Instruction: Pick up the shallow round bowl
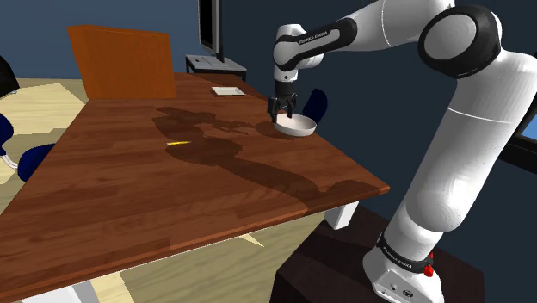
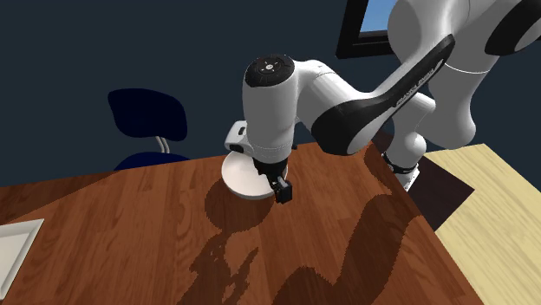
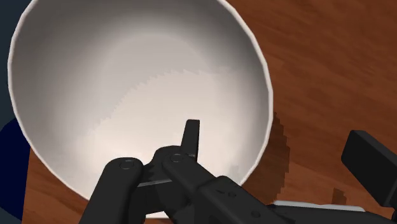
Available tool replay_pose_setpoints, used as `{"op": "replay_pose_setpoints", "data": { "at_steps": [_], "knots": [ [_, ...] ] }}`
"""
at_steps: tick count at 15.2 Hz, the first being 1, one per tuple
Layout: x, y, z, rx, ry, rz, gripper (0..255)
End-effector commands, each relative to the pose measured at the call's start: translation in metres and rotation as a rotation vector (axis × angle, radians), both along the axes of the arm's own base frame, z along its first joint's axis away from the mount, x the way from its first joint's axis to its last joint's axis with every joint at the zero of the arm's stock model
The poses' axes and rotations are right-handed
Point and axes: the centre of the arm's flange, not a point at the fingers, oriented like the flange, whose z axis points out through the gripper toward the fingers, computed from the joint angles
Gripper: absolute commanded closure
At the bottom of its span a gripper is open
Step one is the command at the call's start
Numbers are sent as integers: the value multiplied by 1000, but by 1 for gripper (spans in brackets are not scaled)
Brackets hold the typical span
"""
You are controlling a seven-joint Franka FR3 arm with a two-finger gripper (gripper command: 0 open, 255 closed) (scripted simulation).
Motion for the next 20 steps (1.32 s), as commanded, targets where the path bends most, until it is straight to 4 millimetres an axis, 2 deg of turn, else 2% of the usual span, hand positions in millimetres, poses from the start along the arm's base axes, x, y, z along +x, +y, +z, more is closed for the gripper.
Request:
{"op": "replay_pose_setpoints", "data": {
  "at_steps": [1,3,4,13,20],
  "knots": [
    [0,0,-11,0,-1,0,0],
    [0,0,-14,0,-1,0,0],
    [0,0,-14,0,-1,0,255],
    [0,0,-14,0,-1,0,255],
    [0,0,23,0,-1,0,255]
  ]
}}
